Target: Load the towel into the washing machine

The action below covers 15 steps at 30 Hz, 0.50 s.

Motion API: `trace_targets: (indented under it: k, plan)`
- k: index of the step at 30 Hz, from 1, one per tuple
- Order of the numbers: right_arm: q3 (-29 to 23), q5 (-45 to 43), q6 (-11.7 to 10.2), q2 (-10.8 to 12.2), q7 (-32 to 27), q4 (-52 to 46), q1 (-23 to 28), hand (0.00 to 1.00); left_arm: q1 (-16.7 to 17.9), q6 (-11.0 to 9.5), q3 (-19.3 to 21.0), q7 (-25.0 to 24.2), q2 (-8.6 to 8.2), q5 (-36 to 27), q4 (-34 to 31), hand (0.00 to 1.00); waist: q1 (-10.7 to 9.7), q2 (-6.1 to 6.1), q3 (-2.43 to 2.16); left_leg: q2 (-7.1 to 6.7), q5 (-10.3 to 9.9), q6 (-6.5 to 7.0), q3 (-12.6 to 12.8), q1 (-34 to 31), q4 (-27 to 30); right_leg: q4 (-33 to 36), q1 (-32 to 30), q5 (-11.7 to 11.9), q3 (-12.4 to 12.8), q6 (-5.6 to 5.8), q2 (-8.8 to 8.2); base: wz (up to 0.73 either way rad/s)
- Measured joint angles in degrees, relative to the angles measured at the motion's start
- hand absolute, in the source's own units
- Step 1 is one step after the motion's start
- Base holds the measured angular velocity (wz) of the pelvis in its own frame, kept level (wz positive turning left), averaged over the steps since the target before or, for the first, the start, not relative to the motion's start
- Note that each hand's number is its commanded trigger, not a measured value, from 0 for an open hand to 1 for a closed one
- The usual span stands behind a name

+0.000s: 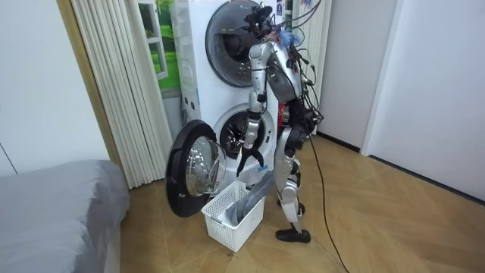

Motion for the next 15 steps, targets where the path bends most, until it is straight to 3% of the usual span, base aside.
trace_targets:
  k: [1,2,4,7,15]
  plan:
    - [0.76,0.58,0.00,0.08,-0.28,-0.30,-0.82,0.00,-0.73,0.14,-0.16,0.00,-0.04,0.47,0.02,0.00,-0.51,-0.05,0.59,0.35,-0.10,0.12,0.06,-3.02,3.81,0.69,-1.07,0.00,1.33,0.00,-0.29,-0.12]
    - [1.35,1.22,-0.05,0.12,-0.57,-0.32,-1.59,0.00,-1.12,0.23,-1.11,0.04,0.02,1.24,-0.06,0.00,-0.89,0.02,0.91,0.57,-0.53,1.01,0.36,-4.66,4.68,1.26,-2.62,0.00,1.92,0.03,-0.35,-0.14]
    - [1.81,2.77,-0.16,0.21,-0.62,-1.02,-2.56,0.00,-3.09,0.29,-2.26,0.07,0.38,2.19,-0.14,0.00,-2.10,0.10,0.96,0.89,-0.77,1.35,0.79,-7.52,5.14,3.48,-6.83,-0.02,1.39,0.09,-0.30,0.11]
    - [1.80,2.80,-0.14,0.31,-0.64,-1.67,-3.55,0.00,-6.08,0.30,-2.61,0.42,0.20,5.55,-0.09,0.00,-1.95,-0.26,1.20,0.87,-0.89,1.54,1.14,-12.67,7.41,5.10,-11.73,0.02,1.44,0.14,-0.35,0.13]
    - [1.94,5.35,-0.20,0.06,-1.19,-5.79,-5.59,0.00,-10.59,0.33,-6.12,2.49,0.45,6.39,-0.23,0.00,-2.59,0.18,1.68,1.83,-1.52,2.54,1.09,-23.59,13.78,11.91,-23.42,-0.09,2.27,-0.17,-0.66,-0.01]
